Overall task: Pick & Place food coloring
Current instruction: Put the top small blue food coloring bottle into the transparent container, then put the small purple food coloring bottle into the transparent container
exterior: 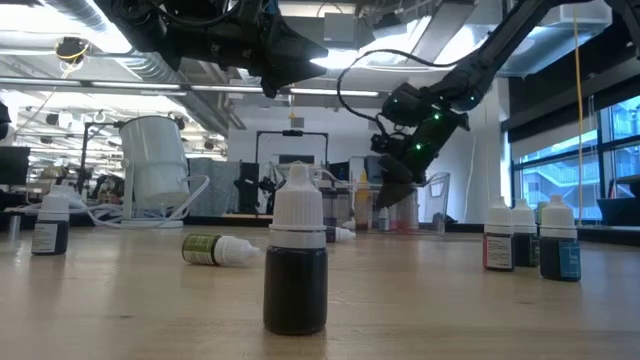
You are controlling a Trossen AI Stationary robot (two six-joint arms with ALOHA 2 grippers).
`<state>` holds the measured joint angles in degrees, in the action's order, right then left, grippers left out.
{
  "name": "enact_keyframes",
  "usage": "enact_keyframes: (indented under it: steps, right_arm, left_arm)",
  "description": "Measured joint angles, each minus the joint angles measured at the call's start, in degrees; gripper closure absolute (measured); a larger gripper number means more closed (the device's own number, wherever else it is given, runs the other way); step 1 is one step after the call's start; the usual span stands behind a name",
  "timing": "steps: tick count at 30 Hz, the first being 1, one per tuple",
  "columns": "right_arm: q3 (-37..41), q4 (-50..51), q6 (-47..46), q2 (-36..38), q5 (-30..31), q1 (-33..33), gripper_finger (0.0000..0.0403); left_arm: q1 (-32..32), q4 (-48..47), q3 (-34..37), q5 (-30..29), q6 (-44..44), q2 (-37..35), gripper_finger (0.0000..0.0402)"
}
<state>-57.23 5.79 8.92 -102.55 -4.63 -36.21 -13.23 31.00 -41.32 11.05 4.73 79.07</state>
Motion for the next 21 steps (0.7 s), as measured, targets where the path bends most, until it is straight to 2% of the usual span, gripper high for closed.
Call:
enact_keyframes:
  steps: [5,11,16,21]
  right_arm:
    - [-5.0,6.5,-0.2,3.1,0.4,0.0,0.0236]
    - [-6.6,16.8,1.7,13.5,-1.3,3.1,0.0233]
    - [2.8,16.4,0.7,26.0,-1.6,10.0,0.0234]
    - [17.8,5.5,-0.9,39.4,-1.2,16.6,0.0234]
  left_arm:
    - [0.0,0.0,0.0,0.0,0.0,0.0,0.0225]
    - [0.0,0.0,0.0,0.0,0.0,0.0,0.0227]
    - [0.0,-0.2,0.0,0.0,0.0,0.0,0.0224]
    - [0.5,-4.3,0.0,0.8,-2.1,0.1,0.0227]
